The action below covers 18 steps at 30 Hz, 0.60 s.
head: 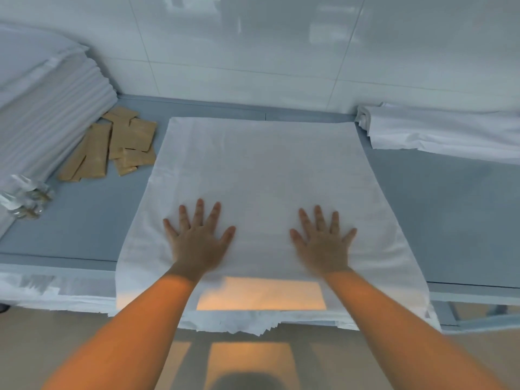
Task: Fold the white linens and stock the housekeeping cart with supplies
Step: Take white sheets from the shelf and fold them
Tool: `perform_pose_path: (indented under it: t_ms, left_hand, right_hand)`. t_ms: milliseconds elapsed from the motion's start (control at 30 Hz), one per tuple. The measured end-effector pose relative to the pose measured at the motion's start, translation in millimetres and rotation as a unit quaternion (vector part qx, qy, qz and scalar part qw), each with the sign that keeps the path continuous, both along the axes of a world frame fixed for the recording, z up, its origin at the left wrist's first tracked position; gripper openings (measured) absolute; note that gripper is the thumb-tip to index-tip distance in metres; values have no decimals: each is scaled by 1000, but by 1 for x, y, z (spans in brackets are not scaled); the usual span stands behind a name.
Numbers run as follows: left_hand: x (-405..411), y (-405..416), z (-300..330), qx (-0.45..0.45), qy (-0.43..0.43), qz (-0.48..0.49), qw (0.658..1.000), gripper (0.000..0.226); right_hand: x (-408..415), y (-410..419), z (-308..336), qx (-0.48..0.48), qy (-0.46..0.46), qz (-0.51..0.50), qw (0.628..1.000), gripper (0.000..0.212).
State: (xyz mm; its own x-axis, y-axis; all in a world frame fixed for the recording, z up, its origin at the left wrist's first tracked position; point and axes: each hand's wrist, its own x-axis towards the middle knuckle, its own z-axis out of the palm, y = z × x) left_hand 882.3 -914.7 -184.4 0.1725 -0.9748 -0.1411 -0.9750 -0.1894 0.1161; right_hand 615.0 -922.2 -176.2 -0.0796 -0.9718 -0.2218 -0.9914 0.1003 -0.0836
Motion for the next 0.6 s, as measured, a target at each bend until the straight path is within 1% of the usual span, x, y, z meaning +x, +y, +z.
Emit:
perform_pose_path:
  t_ms: [267, 600]
  left_hand:
    - [4, -22, -3, -17, -17, -5, 1000, 77]
    - [-1, -86, -1, -22, -15, -21, 999, 76]
  right_hand:
    - [10, -11, -10, -41, 18, 2, 999, 60]
    - [7, -74, -4, -25, 24, -5, 999, 59]
